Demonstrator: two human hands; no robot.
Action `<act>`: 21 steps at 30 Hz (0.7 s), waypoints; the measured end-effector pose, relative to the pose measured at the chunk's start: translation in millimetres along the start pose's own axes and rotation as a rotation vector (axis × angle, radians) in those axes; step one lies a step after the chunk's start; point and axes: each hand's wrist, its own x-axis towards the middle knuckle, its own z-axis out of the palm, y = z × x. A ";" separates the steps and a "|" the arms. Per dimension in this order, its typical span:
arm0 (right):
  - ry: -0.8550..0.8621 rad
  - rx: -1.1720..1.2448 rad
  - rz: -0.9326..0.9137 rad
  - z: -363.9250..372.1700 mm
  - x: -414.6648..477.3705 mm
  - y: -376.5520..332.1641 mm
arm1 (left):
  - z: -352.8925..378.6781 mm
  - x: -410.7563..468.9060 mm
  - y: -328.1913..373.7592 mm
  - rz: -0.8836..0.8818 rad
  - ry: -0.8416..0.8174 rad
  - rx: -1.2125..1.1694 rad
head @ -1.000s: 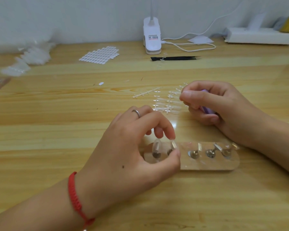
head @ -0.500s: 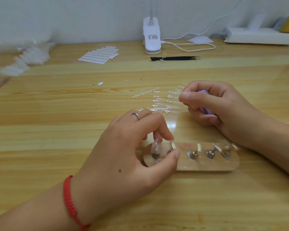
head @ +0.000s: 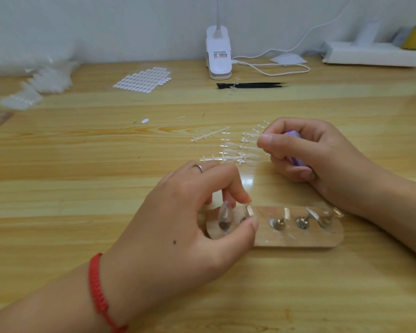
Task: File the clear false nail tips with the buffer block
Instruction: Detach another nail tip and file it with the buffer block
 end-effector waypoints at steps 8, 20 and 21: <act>0.009 -0.008 0.010 0.4 -0.1 -0.3 | -0.1 1.3 -0.6 0.013 -0.003 0.004; 0.131 0.581 0.205 -17.6 4.8 -5.1 | -10.9 12.6 -17.9 -0.145 0.037 -0.303; 0.133 0.608 0.211 -18.3 5.1 -4.7 | -11.3 17.3 -21.5 -0.153 0.054 -0.272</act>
